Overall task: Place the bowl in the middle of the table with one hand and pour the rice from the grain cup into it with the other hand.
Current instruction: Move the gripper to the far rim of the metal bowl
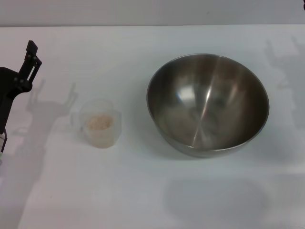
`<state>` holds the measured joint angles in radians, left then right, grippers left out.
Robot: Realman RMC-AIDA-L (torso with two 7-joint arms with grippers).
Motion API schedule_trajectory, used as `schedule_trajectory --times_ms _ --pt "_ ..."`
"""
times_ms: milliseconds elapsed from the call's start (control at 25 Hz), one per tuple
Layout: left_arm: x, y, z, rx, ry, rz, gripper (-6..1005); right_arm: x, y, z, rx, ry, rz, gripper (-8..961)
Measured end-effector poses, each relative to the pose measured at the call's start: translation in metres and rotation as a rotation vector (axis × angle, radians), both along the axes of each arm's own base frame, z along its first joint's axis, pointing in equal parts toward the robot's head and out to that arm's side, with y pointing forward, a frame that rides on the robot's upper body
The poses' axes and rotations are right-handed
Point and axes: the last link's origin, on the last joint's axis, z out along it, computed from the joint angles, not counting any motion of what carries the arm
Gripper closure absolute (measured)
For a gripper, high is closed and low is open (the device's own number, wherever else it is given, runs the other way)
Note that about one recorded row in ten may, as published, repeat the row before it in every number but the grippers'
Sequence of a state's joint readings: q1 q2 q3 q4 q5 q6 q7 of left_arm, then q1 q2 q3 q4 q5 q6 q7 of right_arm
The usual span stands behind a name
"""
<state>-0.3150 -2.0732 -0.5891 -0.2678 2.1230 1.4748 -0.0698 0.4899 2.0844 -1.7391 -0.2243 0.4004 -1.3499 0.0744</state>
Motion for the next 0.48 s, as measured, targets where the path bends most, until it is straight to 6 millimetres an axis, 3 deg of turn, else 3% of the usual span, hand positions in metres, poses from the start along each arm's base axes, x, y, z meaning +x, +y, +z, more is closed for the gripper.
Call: schedule_trajectory --times_ms 480 --pt "0.0028 0.001 -0.001 0.002 -0.01 -0.005 158 -0.0032 0.0026 0.0029 0.059 -0.134 -0.013 204"
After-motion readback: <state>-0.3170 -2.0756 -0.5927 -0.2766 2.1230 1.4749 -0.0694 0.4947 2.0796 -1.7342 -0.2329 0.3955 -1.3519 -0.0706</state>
